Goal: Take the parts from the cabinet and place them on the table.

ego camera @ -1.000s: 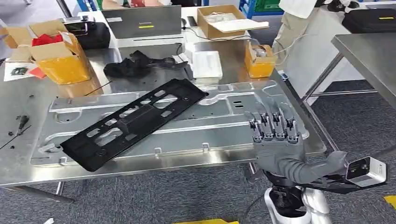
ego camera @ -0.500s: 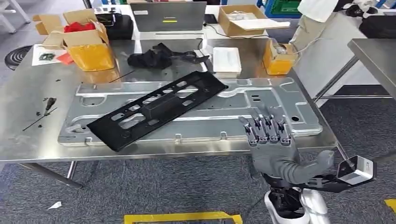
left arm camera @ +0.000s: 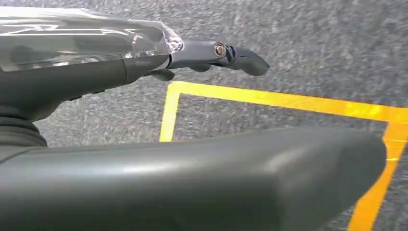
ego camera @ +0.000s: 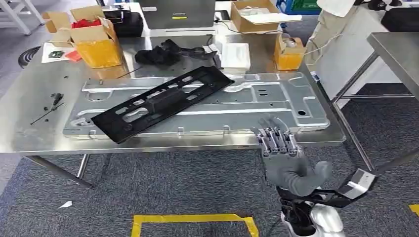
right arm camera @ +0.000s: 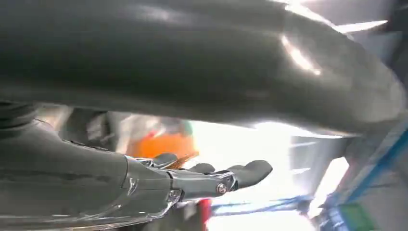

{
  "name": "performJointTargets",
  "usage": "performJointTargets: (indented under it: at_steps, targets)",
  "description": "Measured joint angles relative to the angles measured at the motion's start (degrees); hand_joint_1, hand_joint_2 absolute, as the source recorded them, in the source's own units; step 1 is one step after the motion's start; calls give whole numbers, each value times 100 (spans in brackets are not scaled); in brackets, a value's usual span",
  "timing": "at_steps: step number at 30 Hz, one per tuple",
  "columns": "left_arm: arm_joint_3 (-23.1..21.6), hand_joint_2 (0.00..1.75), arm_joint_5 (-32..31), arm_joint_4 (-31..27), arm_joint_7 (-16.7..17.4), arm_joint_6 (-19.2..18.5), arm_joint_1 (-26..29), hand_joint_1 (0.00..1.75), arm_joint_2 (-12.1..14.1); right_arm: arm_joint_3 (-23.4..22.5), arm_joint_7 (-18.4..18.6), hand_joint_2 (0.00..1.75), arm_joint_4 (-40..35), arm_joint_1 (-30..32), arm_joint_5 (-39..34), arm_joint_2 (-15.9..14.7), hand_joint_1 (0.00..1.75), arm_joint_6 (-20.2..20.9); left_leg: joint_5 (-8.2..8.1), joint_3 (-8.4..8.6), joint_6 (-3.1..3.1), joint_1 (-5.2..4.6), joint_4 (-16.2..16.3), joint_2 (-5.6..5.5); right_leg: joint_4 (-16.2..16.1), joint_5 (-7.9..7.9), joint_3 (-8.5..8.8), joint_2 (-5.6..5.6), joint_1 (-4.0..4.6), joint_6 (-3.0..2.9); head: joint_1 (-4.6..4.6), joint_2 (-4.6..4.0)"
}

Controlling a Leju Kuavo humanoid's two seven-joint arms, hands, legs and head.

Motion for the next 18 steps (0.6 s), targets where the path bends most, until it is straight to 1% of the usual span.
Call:
performJointTargets:
  at_steps: [1, 2, 3, 5, 6, 7, 8, 9, 10, 11, 12, 13, 14, 15, 16, 17, 18]
  targets:
    - [18, 0, 0, 0, 0, 0, -4, 0, -2, 4, -4, 0, 59, 47, 170, 0, 0, -83, 140, 360, 32, -10, -539, 2, 47, 16, -65, 0, 6, 16, 0, 0]
    - [35, 0, 0, -2, -2, 2, -14, 0, -4, 13, -26, 0, 154, 97, 235, 0, 0, -131, 57, 664, 67, -32, -1015, 9, 91, 31, -112, -4, 19, 33, 0, 0]
    - [54, 0, 0, -4, -4, 9, -21, 0, -9, 15, -20, 0, 280, 141, 279, -2, 0, -170, 13, 769, 83, -43, -1245, 17, 131, 61, -150, -3, 38, 61, 6, 0]
    - [79, 0, 0, -7, -11, 15, -20, 0, -31, 20, -31, 0, 560, 250, 310, -2, 0, -225, 12, 715, 92, -69, -1249, 15, 131, 149, -202, -11, 20, 133, 4, 0]
    - [85, 0, 0, -7, -11, 15, -14, 0, -39, 22, -44, 0, 687, 315, 309, -2, 0, -245, 40, 688, 135, -71, -1251, 15, 131, 190, -213, -12, 20, 163, 4, 0]
    - [92, 0, -11, -7, -11, 15, 0, 0, -85, 17, -46, 0, 886, 370, 286, -9, 0, -279, 106, 655, 210, -12, -1287, 40, 151, 150, -249, 18, 22, 196, 0, 0]
    - [103, 0, -20, -24, -11, 15, -7, 0, -83, 17, -24, 0, 1059, 401, 235, -7, 0, -284, 162, 595, 261, -16, -1285, 46, 255, -66, -293, 55, 13, 254, 0, 0]
    - [118, 0, -44, -28, -13, 15, -12, 0, -96, 17, -7, 0, 1288, 424, 211, -9, 0, -297, 219, 529, 304, -19, -1283, 48, 551, -408, -383, 66, -13, 289, 13, 0]
    - [133, 0, -76, -28, -17, 13, -10, 0, -109, 17, 15, 0, 1531, 450, 250, -9, 0, -388, 272, 460, 317, -25, -1280, 48, 956, -724, -495, 69, -35, 315, 20, 0]
    - [146, 0, -90, -28, -17, 13, -8, 0, -114, 17, 48, 0, 1756, 461, 334, -9, 0, -492, 328, 384, 319, -28, -1273, 48, 1405, -981, -601, 69, -51, 340, 15, 0]
    - [171, 0, -101, -28, -20, 13, -7, 0, -122, 20, 105, 0, 2023, 467, 437, -9, 0, -623, 382, 304, 315, -31, -1257, 49, 1749, -1078, -650, 70, -65, 359, 17, 0]
    - [188, 0, -111, -28, -26, 11, -7, 0, -125, 22, 129, 0, 2322, 462, 546, -9, 0, -772, 429, 220, 309, -31, -1237, 49, 1867, -1001, -601, 72, -75, 370, 17, 0]
    - [195, 0, -114, -28, -37, 4, -11, 0, -127, 22, 131, 0, 2499, 455, 634, -7, 0, -862, 470, 142, 304, -33, -1211, 48, 1745, -824, -442, 73, -83, 376, 17, 0]
    - [212, 0, -127, -28, -55, -4, -11, 0, -136, 22, 129, 0, 2864, 439, 797, -7, 0, -1104, 506, 60, 295, -34, -1185, 46, 1425, -607, -183, 74, -86, 371, 17, 0]
    - [221, 0, -144, -28, -72, -17, -10, 0, -142, 24, 135, 0, 3084, 423, 808, -7, 0, -1149, 544, -10, 280, -36, -1165, 38, 955, -450, 154, 78, -86, 346, 17, 0]
    - [221, 0, -179, -28, -85, -20, -10, 0, -149, 24, 155, 0, 3279, 373, 795, -2, 0, -1149, 583, -40, 261, -38, -1150, 35, 478, -445, 499, 95, -81, 313, 15, 0]
    - [223, 0, -188, -28, -98, -20, -8, 0, -160, 24, 135, 0, 3568, 273, 812, 4, 0, -1229, 613, -68, 226, -70, -1141, 37, 28, -474, 840, 119, -49, 275, 20, 0]
